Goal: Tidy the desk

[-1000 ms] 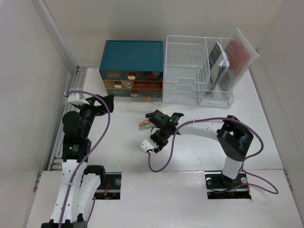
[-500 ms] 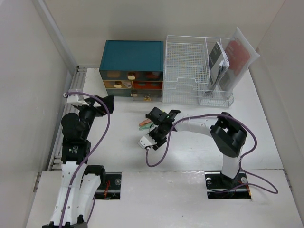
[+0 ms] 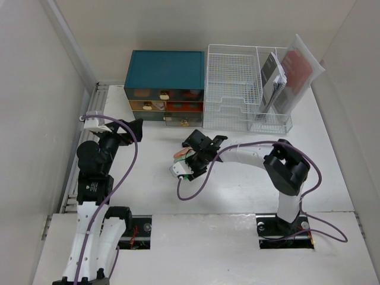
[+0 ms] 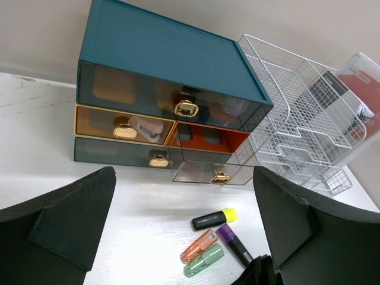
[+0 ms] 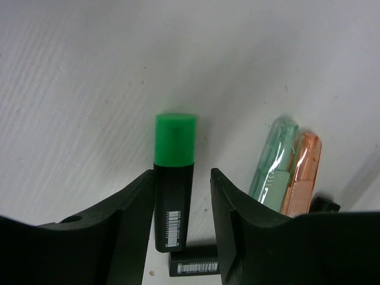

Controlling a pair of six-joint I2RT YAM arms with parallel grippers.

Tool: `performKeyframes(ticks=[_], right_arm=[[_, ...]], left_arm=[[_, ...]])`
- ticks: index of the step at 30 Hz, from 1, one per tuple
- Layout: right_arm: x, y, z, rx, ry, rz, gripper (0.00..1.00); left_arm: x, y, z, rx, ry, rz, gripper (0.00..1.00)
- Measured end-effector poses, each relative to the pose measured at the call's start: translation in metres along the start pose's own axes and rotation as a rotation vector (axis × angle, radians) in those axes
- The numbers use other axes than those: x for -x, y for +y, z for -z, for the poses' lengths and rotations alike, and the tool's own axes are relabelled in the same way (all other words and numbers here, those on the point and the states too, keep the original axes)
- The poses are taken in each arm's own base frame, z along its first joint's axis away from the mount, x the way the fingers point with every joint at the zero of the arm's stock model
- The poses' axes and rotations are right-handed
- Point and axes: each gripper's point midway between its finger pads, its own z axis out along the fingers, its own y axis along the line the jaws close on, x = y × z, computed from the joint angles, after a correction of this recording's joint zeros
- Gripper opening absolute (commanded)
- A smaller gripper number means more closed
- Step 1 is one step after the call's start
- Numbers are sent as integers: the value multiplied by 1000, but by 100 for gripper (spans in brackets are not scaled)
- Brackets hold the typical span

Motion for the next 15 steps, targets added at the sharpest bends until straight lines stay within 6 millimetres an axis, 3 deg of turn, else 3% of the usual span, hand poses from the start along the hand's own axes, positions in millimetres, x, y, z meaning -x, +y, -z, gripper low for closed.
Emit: performKeyframes(ticks=[11, 14, 15], right_arm=[[-13, 0, -11, 6, 28, -66, 47], [-13, 0, -11, 8, 28, -70, 41], [-13, 0, -11, 9, 28, -72, 34]], left_arm=[[-1, -1, 0, -7, 3, 0, 100], [0, -1, 0, -7, 3, 0, 100], [-1, -1, 0, -8, 3, 0, 100]])
